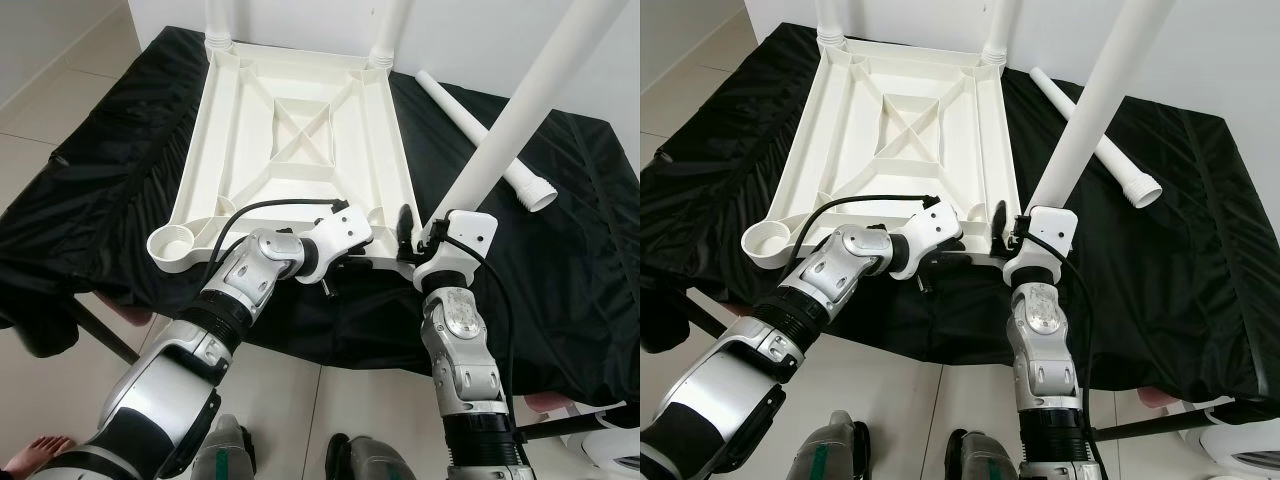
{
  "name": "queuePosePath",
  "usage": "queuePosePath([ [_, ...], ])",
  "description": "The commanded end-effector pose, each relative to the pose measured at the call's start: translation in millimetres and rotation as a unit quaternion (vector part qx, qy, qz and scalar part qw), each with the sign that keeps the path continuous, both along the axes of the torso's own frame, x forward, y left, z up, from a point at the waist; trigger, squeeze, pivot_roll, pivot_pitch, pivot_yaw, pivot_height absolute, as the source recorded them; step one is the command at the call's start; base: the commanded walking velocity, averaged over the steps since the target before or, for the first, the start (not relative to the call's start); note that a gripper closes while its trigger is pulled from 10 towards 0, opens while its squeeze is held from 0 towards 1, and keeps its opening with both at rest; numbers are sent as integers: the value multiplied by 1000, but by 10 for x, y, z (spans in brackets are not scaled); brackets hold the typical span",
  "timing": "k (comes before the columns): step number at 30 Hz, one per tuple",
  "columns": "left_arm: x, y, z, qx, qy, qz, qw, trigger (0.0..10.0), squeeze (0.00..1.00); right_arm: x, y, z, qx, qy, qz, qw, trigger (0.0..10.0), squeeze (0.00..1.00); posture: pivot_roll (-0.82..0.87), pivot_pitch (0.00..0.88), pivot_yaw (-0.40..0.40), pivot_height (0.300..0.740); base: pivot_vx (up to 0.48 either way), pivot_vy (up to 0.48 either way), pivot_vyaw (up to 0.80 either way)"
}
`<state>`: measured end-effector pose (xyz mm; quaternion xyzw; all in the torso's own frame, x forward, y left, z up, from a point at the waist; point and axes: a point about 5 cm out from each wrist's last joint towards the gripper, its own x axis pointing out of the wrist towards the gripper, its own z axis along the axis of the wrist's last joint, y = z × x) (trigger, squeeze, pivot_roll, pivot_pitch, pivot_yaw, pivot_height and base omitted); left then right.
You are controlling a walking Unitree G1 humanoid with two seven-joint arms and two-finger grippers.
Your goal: Building children table
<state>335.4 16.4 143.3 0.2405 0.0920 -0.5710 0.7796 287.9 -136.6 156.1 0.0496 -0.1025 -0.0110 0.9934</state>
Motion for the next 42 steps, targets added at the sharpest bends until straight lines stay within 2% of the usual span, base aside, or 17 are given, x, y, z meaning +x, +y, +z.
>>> queuePosePath([
  [1, -53, -95, 4, 6, -9, -27, 1000, 10000, 0, -24, -7, -19, 4, 1, 17, 1000, 10000, 1000, 4, 43, -67, 740, 0, 0, 0],
  [3, -53, -95, 3, 6, -8, -27, 1000, 10000, 0, -25, -26, -13, -1, -1, 24, 1000, 10000, 1000, 4, 43, -67, 740, 0, 0, 0],
  [4, -52, -96, 5, 6, -8, -27, 1000, 10000, 0, -26, -46, -8, -5, -2, 36, 999, 10000, 0, 1, 48, -67, 740, 0, 0, 0],
  [9, -50, -96, 8, 6, -8, -26, 1000, 10000, 0, -35, -100, 19, -12, -11, 70, 997, 10000, 0, -2, 53, -66, 740, 0, 0, 0],
  [13, -31, -78, 19, 5, -9, -22, 1000, 10000, 0, -18, -296, 52, -46, -20, 138, 989, 10000, 0, -4, 58, -63, 740, 0, 0, 0],
  [19, -27, -67, 20, 4, -6, -20, 1000, 10000, 0, 16, -413, 60, -69, -18, 149, 986, 10000, 0, -4, 60, -63, 740, 0, 0, 0],
  [20, -28, -65, 19, 3, -5, -20, 1000, 10000, 302, 25, -436, 65, -71, -18, 151, 986, 10000, 0, -3, 60, -62, 740, 0, 0, 0],
  [21, -28, -60, 22, 4, -5, -20, 1000, 10000, 1000, 38, -462, 79, -75, -19, 153, 985, 10000, 0, -2, 64, -63, 740, 0, 0, 0],
  [23, -28, -60, 22, 4, -5, -20, 1000, 10000, 1000, 38, -462, 79, -75, -19, 153, 985, 10000, 0, -2, 64, -63, 740, 0, 0, 0],
  [24, -24, -55, 16, 7, -6, -18, 1000, 10000, 569, 49, -486, 93, -80, -21, 157, 984, 10000, 0, -2, 64, -63, 740, 0, 0, 0],
  [25, -23, -51, 13, 8, -7, -18, 1000, 10000, 0, 58, -500, 104, -85, -22, 163, 983, 10000, 0, -2, 65, -63, 740, 0, 0, 0],
  [33, -24, -45, 17, 5, -5, -19, 1000, 10000, 0, 82, -555, 132, -94, -25, 178, 979, 10000, 0, -2, 67, -61, 740, 0, 0, 0],
  [34, -24, -43, 22, 3, -4, -19, 1000, 3098, 0, 87, -567, 140, -96, -27, 180, 979, 10000, 0, -2, 68, -61, 740, 0, 0, 0],
  [35, -25, -42, 27, 0, -4, -20, 1000, 0, 0, 90, -575, 149, -99, -29, 184, 977, 10000, 0, -2, 68, -60, 740, 0, 0, 0],
  [40, -27, -39, 30, -1, -3, -21, 1000, 0, 0, 96, -618, 154, -103, -31, 187, 976, 10000, 0, -3, 68, -57, 740, 0, 0, 0],
  [41, -26, -37, 30, 0, -4, -21, 1000, 1020, 0, 98, -633, 151, -103, -30, 187, 976, 10000, 0, -3, 68, -57, 740, 0, 0, 0],
  [42, -28, -38, 30, 1, -4, -23, 1000, 4078, 0, 99, -646, 148, -105, -29, 190, 976, 10000, 0, -3, 69, -58, 740, 0, 0, 0],
])
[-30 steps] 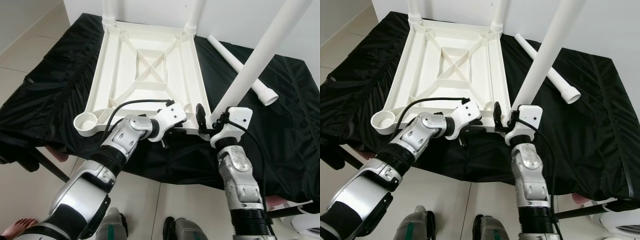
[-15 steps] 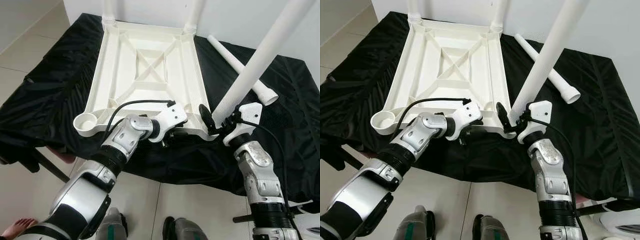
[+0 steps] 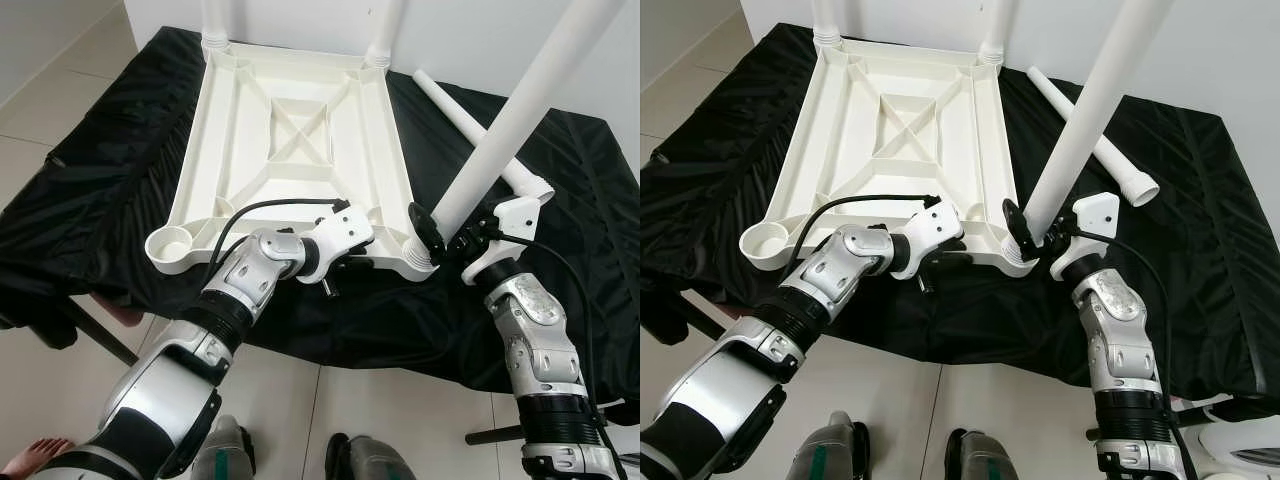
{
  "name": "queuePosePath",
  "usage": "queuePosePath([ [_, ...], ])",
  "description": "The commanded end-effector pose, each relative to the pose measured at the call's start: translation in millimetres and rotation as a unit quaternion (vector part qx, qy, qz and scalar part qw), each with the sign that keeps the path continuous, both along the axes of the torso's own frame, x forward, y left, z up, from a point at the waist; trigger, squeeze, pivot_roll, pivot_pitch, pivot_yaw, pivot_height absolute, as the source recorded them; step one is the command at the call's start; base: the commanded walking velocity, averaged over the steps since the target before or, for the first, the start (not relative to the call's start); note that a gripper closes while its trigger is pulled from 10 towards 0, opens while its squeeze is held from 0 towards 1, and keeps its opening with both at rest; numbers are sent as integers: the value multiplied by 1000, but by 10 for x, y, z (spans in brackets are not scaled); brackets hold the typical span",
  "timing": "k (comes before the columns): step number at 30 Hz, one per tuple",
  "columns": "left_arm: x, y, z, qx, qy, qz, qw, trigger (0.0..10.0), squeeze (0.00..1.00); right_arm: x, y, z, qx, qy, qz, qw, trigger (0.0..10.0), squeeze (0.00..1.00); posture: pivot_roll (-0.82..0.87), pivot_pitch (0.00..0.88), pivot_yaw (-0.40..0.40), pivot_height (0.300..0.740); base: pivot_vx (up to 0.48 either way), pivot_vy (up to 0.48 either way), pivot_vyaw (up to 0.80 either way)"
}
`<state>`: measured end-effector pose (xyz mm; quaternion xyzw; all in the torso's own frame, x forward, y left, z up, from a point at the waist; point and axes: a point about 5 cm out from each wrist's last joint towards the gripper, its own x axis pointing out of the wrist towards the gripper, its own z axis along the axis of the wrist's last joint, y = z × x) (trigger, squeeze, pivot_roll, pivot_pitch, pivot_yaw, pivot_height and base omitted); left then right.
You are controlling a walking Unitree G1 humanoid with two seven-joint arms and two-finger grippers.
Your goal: Building children table
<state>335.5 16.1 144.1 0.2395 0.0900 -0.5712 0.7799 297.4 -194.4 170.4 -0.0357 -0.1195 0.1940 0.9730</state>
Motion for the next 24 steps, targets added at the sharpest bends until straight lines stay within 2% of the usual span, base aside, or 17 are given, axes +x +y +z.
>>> queuePosePath([
  [1, -30, -37, 15, 7, -3, -23, 1000, 10000, 0, 1, -75, -1, 0, 1, 3, 1000, 10000, 0, -4, 70, -56, 740, 0, 0, 0],
  [12, -29, -41, 5, 13, -4, -24, 1000, 10000, 0, -26, -61, -86, -8, 19, 49, 999, 10000, 0, -3, 65, -56, 740, 0, 0, 0],
  [22, -28, -41, 3, 14, -5, -24, 1000, 10000, 0, -11, -89, -117, -15, 25, 53, 998, 10000, 0, 0, 59, -58, 740, 0, 0, 0],
  [23, -29, -44, 5, 14, -6, -24, 1000, 10000, 0, -4, -100, -122, -16, 26, 53, 998, 1765, 0, 0, 58, -59, 740, 0, 0, 0],
  [24, -29, -44, 5, 14, -6, -24, 1000, 10000, 0, -4, -100, -122, -16, 26, 53, 998, 1765, 0, 0, 58, -59, 740, 0, 0, 0],
])
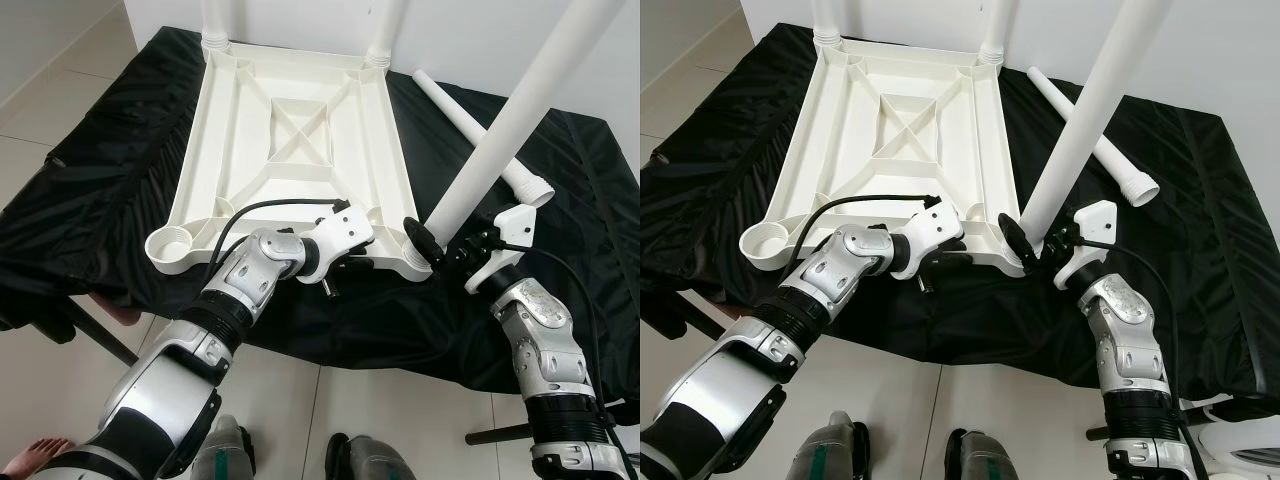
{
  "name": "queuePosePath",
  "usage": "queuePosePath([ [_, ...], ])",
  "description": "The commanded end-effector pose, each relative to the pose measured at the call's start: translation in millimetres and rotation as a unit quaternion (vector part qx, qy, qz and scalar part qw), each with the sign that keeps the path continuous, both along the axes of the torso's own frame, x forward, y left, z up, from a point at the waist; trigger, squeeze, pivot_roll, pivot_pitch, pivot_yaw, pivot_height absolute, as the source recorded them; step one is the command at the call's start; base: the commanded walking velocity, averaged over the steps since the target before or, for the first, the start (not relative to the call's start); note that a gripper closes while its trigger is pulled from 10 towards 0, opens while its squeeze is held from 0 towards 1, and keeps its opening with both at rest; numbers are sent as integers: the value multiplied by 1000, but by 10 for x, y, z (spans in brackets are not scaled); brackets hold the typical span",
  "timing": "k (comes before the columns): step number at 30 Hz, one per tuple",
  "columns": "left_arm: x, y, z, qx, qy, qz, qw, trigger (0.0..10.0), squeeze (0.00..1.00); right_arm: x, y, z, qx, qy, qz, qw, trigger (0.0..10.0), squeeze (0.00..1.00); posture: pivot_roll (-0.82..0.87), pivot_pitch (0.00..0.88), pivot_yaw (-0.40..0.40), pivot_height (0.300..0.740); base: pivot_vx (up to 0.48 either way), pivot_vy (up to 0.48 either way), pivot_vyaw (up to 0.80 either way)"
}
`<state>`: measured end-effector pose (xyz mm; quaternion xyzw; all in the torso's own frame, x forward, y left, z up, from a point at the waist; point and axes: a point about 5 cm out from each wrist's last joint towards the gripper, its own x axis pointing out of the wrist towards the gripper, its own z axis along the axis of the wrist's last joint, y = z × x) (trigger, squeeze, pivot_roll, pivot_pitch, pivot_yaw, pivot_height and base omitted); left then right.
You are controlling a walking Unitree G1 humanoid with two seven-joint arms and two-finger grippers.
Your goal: Building children table
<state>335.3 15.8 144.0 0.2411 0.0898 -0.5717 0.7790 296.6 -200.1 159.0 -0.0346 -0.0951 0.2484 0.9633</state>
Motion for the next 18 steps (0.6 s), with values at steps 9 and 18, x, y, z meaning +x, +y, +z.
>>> queuePosePath([
  [9, -31, -60, 3, 12, -5, -24, 1000, 10000, 0, 23, -82, -20, 5, 11, -3, 1000, 10000, 0, -5, 55, -60, 740, 0, 0, 0],
  [18, -32, -63, 2, 12, -5, -24, 1000, 10000, 0, -5, -24, -27, 25, 14, -16, 999, 10000, 0, -6, 62, -61, 740, 0, 0, 0],
])
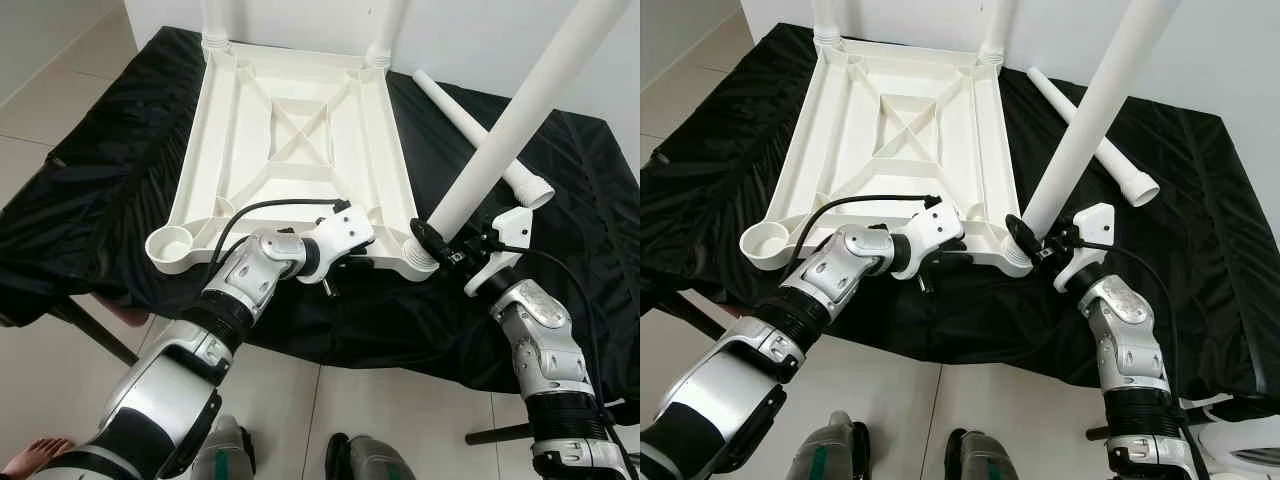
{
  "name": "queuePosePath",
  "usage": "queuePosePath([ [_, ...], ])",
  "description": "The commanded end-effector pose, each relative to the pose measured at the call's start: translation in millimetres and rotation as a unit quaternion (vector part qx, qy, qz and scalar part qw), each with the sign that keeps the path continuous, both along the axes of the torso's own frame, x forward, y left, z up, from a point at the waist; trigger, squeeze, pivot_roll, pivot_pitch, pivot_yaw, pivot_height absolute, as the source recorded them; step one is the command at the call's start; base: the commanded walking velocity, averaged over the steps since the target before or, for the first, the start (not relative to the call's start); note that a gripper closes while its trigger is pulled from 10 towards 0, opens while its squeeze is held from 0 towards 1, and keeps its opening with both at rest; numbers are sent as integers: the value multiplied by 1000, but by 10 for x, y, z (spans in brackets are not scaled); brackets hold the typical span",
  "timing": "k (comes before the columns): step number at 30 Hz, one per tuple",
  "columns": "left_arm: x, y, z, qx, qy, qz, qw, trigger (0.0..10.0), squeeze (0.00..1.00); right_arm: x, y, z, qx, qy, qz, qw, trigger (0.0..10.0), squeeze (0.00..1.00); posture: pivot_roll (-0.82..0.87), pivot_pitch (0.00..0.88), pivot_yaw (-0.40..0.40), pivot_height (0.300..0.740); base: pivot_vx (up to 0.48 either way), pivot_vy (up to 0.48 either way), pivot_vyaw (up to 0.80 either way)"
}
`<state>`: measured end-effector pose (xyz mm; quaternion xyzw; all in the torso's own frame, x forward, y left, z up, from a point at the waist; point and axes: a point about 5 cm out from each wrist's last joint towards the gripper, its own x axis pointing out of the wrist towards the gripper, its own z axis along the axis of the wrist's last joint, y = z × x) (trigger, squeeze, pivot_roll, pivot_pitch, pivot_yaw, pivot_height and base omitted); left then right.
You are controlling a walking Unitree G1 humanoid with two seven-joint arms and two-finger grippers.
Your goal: Building children table
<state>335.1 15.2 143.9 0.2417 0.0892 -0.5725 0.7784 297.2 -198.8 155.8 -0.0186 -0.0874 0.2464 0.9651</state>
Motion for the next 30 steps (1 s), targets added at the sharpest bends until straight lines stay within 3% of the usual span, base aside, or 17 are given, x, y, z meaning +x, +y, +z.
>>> queuePosePath([
  [1, -29, -57, 3, 12, -5, -23, 1000, 10000, 0, -10, -37, 5, 11, 3, -15, 1000, 10000, 0, -6, 62, -61, 740, 0, 0, 0],
  [5, -25, -54, 7, 11, -5, -21, 1000, 10000, 0, -53, 86, 15, 31, -6, -60, 998, 10000, 0, -8, 65, -63, 740, 0, 0, 0],
  [15, -20, -54, 14, 10, -5, -21, 1000, 10000, 0, -65, 200, 34, 55, -11, -116, 992, 10000, 0, -8, 65, -63, 740, 0, 0, 0],
  [21, -15, -48, 21, 11, -6, -22, 1000, 10000, 0, -91, 389, 17, 90, -3, -170, 981, 10000, 0, 0, 67, -60, 740, 0, 0, 0],
  [30, -18, -35, 24, 12, -6, -22, 1000, 10000, 0, -118, 518, 29, 104, 4, -246, 964, 10000, 0, 3, 69, -62, 740, 0, 0, 0],
])
